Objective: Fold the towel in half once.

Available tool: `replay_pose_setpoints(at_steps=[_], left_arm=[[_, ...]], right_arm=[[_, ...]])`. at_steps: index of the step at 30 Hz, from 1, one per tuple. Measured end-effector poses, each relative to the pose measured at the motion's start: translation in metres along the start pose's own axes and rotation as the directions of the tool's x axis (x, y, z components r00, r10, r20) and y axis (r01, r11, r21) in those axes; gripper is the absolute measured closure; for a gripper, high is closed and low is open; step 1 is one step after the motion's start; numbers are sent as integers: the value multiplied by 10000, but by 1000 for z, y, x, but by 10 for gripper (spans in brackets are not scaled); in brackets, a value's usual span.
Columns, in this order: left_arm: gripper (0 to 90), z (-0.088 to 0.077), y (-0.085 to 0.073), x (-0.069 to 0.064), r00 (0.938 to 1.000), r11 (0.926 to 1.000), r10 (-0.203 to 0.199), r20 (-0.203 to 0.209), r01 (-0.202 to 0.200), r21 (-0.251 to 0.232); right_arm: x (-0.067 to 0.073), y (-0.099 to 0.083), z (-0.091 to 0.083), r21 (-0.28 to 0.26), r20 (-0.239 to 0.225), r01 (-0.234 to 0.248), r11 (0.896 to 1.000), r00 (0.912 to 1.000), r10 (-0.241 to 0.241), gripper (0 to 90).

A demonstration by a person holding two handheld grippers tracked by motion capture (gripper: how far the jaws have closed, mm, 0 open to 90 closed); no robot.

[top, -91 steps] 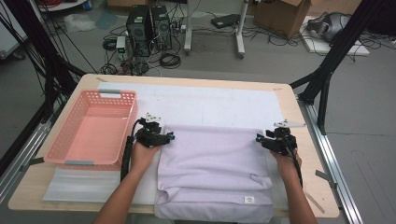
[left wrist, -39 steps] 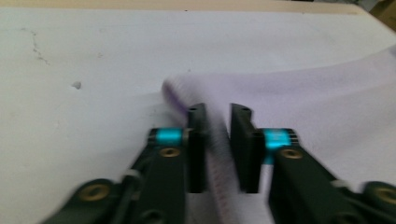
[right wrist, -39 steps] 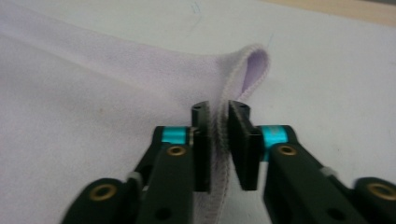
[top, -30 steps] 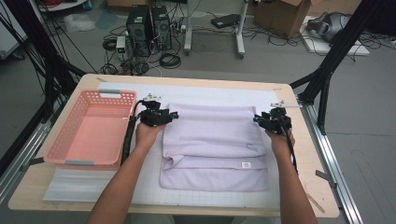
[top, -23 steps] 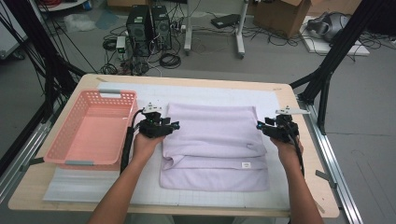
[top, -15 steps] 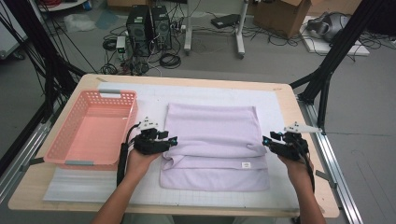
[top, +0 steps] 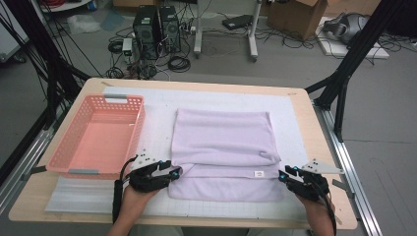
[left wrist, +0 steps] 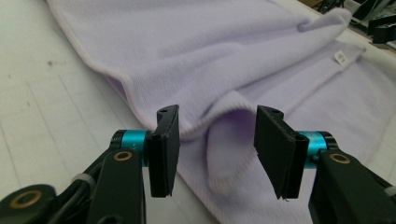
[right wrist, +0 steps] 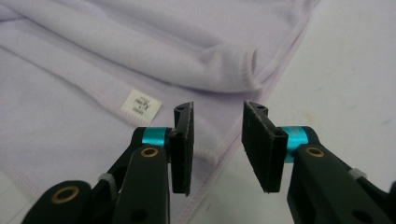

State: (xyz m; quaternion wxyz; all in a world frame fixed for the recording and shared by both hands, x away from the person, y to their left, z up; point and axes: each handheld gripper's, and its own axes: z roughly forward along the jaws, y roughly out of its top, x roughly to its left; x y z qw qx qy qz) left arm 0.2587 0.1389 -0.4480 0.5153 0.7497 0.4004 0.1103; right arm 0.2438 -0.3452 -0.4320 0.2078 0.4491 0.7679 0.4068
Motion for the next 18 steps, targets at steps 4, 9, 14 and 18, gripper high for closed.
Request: replay_pose_setpoints(at_steps=[4, 9, 14, 18], left_arm=[[504, -3, -5, -3, 9999, 9999, 129, 74, -130, 86], [529, -1, -7, -10, 9989, 9979, 400, 258, -413, 502], [665, 7, -5, -13, 9985, 9910, 523, -143, -502, 1243], [846, 9, -4, -12, 9979, 9903, 379, -524, -305, 1359]], right_arm=[[5, -5, 7, 160, -90, -59, 9999, 9999, 60, 655], [7, -10, 18, 702, 36, 299, 9971, 9995, -302, 712], [6, -10, 17, 649, -39, 343, 9973, 9994, -342, 837], [8, -10, 16, 552, 22, 498, 9972, 9987, -500, 852]])
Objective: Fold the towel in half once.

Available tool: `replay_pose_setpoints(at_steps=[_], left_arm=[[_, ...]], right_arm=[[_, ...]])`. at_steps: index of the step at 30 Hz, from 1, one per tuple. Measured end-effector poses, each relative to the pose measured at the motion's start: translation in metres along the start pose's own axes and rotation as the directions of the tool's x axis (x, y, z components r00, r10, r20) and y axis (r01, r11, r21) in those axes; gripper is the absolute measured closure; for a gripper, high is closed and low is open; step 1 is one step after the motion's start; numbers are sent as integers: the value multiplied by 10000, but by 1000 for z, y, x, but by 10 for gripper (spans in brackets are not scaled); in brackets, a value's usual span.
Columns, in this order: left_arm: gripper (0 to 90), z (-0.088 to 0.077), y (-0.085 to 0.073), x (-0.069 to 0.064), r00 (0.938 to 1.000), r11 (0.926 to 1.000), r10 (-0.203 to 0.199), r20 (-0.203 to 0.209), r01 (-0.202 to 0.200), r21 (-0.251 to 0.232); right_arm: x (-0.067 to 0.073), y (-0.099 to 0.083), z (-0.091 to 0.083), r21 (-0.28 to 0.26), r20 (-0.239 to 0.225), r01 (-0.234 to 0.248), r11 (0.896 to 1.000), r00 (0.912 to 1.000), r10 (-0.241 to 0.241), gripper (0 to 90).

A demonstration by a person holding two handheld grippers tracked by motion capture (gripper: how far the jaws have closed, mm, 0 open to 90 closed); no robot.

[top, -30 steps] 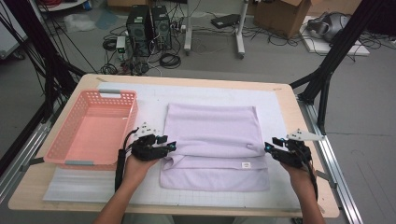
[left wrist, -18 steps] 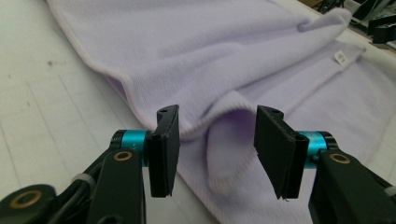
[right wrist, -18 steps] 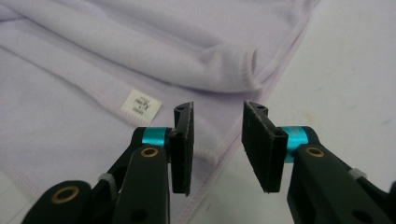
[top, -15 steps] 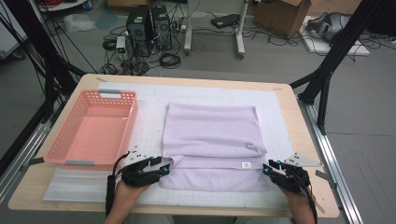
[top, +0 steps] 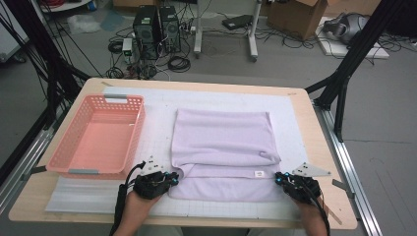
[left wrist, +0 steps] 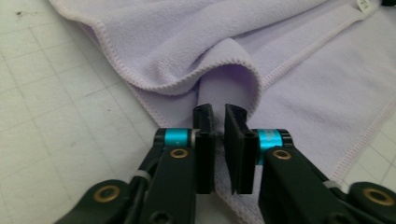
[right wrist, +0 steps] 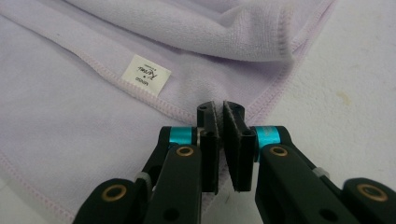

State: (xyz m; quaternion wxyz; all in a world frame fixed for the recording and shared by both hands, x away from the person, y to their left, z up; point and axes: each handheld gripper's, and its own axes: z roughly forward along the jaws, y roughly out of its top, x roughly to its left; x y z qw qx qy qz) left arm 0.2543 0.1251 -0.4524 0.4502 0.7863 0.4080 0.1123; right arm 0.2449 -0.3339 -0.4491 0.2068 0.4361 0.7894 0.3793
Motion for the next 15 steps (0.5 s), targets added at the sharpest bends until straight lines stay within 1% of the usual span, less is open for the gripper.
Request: replay_pose_setpoints(at_steps=[2, 4, 6, 8, 12, 14, 15], left_arm=[[860, -1, 0, -1, 10000, 9999, 72, 9, -72, -110], [863, -4, 0, -1, 9999, 9996, 22, 104, -20, -277], [864, -8, 0, 0, 9996, 9988, -88, 285, 102, -476], [864, -13, 0, 0, 9994, 9979, -102, 345, 124, -633], [865, -21, -1, 1, 9987, 9963, -179, 478, 218, -826], [865, -24, -2, 0, 9981, 9962, -215, 576, 262, -836], [866, -25, -3, 0, 9974, 9959, -295, 662, 350, -830]], right_arm=[[0, 0, -3, -112, 10, 25, 9999, 10000, -25, 852], [1, 1, -7, -228, 2, -76, 9997, 10000, 76, 852], [0, 1, -9, -319, 1, -11, 9995, 10000, 11, 853], [1, 0, -11, -311, -61, -4, 9995, 10000, 2, 853], [4, -3, -17, -336, -145, 152, 9993, 9998, -157, 854], [4, -3, -21, -436, -176, 115, 9990, 9998, -123, 856], [4, -3, -24, -492, -206, 32, 9988, 9998, -42, 856]])
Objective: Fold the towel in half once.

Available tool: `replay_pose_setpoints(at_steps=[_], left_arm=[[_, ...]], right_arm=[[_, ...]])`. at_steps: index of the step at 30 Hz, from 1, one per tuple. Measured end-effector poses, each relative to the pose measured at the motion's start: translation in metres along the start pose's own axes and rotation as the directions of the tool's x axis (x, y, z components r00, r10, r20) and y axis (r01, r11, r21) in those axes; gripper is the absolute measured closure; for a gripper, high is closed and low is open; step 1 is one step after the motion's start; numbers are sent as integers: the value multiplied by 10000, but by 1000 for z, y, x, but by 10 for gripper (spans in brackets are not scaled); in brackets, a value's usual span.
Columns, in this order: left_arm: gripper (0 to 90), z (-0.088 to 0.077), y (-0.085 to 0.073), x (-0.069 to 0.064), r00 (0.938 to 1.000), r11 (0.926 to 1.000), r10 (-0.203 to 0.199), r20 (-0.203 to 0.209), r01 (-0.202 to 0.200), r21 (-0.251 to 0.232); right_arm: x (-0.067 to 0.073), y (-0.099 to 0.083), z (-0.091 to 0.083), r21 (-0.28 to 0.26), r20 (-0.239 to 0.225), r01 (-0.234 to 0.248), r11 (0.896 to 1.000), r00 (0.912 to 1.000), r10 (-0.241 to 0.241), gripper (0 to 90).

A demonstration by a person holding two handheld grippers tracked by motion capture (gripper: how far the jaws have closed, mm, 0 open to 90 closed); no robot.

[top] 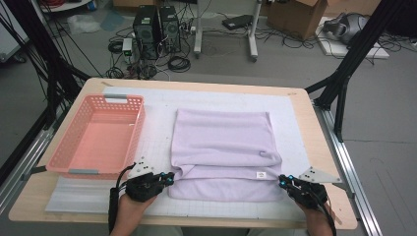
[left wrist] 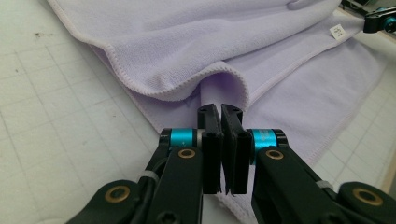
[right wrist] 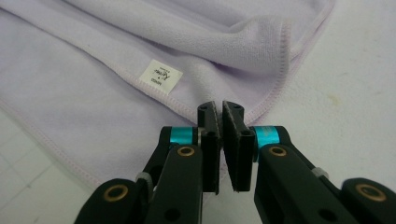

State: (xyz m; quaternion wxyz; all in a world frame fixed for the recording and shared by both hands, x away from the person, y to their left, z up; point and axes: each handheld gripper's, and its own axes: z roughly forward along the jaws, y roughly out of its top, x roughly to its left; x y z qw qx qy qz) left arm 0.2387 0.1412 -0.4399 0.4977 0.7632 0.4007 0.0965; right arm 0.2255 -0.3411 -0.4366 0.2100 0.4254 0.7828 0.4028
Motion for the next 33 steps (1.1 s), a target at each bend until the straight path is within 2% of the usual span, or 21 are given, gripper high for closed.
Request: replay_pose_setpoints(at_steps=[4, 7, 8, 10, 12, 13, 16, 18, 19, 21, 22, 25, 29, 31, 33], left_arm=[[866, -10, -6, -2, 9992, 9996, -282, 267, 281, 57], [857, -16, -13, -3, 9968, 9981, -599, 535, 589, 204], [830, -17, -15, -5, 9976, 9984, -550, 417, 544, 169], [643, -15, -14, -7, 9977, 9985, -542, 400, 539, 97], [581, -11, -12, -10, 9981, 9990, -429, 434, 433, -94], [541, -9, -12, -11, 9984, 9993, -361, 424, 364, -71], [520, 1, -9, -14, 9993, 9998, -127, 358, 122, 127], [531, 9, -8, -16, 9998, 9994, -41, 176, 35, 340], [588, 13, -8, -16, 10000, 9984, 33, 15, -34, 560], [794, 18, -9, -16, 9994, 9964, 53, -340, -24, 842], [853, 18, -10, -15, 9993, 9966, -38, -362, 67, 824], [871, 12, -9, -12, 9985, 9960, -549, -81, 553, 705], [872, 0, -11, -10, 9935, 9927, -1052, 431, 1023, 643], [871, -6, -13, -10, 9924, 9918, -1100, 547, 1060, 717], [871, -11, -16, -10, 9888, 9888, -1322, 696, 1266, 795]], right_arm=[[3, -4, -13, -119, -111, -104, 9999, 9999, 102, 856], [7, -10, -21, 54, -197, -106, 9999, 9997, 107, 855], [8, -12, -21, 121, -216, 24, 9999, 9998, -21, 853], [11, -13, -21, 261, -84, 115, 9996, 9999, -113, 794], [10, -11, -20, 94, -40, -62, 9999, 10000, 62, 702], [10, -9, -20, -67, -16, -146, 9999, 9999, 146, 691], [13, -7, -15, -71, 34, -9, 10000, 10000, 10, 654], [14, -8, -8, 162, 58, 77, 9998, 10000, -78, 658], [14, -9, -3, 316, 104, 136, 9994, 9998, -140, 674], [14, -10, 4, 649, 48, 253, 9976, 9997, -257, 785], [14, -11, 5, 692, 15, 276, 9972, 9996, -278, 844], [15, -10, 1, 687, -58, 394, 9969, 9992, -391, 870], [18, -11, -9, 633, -310, 492, 9968, 9984, -473, 872], [20, -12, -15, 590, -403, 501, 9970, 9980, -477, 872], [21, -14, -21, 559, -515, 497, 9972, 9976, -468, 873]])
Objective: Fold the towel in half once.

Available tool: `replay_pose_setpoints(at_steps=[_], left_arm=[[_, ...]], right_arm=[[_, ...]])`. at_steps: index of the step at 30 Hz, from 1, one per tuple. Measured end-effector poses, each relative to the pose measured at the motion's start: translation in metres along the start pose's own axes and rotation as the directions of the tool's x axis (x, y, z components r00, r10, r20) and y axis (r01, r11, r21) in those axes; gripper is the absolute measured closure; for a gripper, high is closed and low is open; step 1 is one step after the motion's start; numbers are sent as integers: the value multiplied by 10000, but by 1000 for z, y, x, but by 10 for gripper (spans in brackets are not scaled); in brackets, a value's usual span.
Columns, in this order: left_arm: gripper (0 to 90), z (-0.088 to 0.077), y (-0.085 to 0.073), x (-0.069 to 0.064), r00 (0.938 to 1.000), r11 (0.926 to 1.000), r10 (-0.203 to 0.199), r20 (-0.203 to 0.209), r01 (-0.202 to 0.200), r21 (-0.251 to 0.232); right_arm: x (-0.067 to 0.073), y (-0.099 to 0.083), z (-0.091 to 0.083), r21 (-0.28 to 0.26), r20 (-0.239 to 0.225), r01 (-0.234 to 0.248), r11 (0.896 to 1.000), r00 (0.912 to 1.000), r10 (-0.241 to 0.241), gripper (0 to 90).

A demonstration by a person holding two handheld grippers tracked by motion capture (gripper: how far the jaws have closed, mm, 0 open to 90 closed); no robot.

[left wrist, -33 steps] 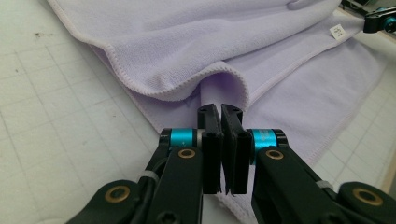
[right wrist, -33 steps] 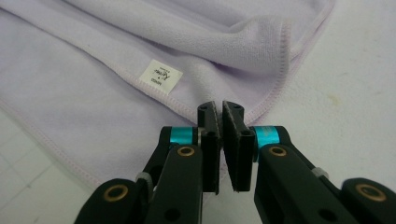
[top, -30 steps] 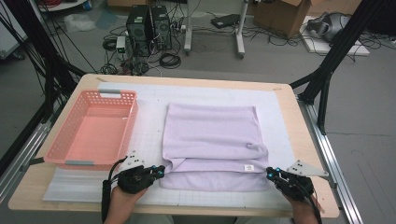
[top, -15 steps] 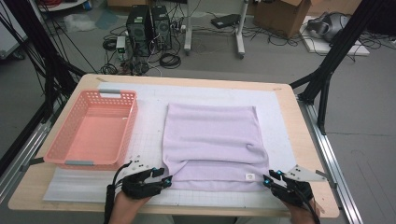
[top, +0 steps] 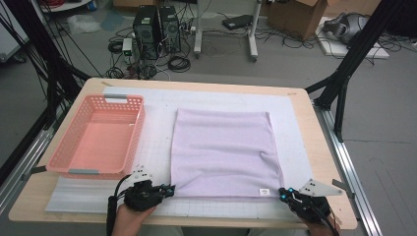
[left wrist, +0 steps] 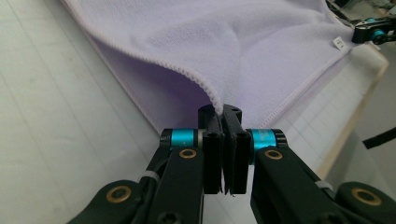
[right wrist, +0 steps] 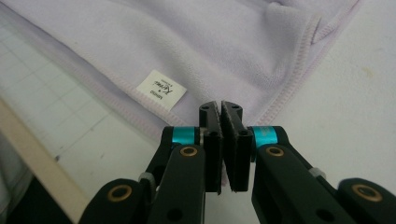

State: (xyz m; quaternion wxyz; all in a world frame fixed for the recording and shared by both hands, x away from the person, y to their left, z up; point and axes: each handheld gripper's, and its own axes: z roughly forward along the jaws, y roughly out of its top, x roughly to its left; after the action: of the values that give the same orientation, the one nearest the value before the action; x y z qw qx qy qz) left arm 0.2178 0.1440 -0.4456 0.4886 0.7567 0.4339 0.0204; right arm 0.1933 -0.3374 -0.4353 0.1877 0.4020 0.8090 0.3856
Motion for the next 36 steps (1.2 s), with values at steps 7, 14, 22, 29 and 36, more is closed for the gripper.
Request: replay_pose_setpoints(at_steps=[7, 14, 22, 29, 36], left_arm=[[661, -3, -8, 2, 9985, 9998, -158, -516, 165, 131], [558, 2, 10, 7, 9956, 9975, 134, -923, -197, -682], [556, 19, 21, 18, 9880, 9976, 152, -1534, -253, -639], [507, 26, 20, 21, 9885, 9995, -78, -1513, 29, -327], [512, 38, 18, 8, 9885, 9993, 301, -1482, -330, -171]], right_arm=[[3, -8, -4, 260, -187, -230, 9994, 9995, 235, 695], [-13, -2, -7, -796, 413, -1295, 9884, 9902, 1331, 685], [-22, 1, 22, -27, 733, -1985, 9801, 9774, 1981, 879], [-24, -1, 12, -124, 927, -2505, 9680, 9637, 2505, 605], [-21, 8, 32, -22, 946, -2377, 9713, 9669, 2368, 850]])
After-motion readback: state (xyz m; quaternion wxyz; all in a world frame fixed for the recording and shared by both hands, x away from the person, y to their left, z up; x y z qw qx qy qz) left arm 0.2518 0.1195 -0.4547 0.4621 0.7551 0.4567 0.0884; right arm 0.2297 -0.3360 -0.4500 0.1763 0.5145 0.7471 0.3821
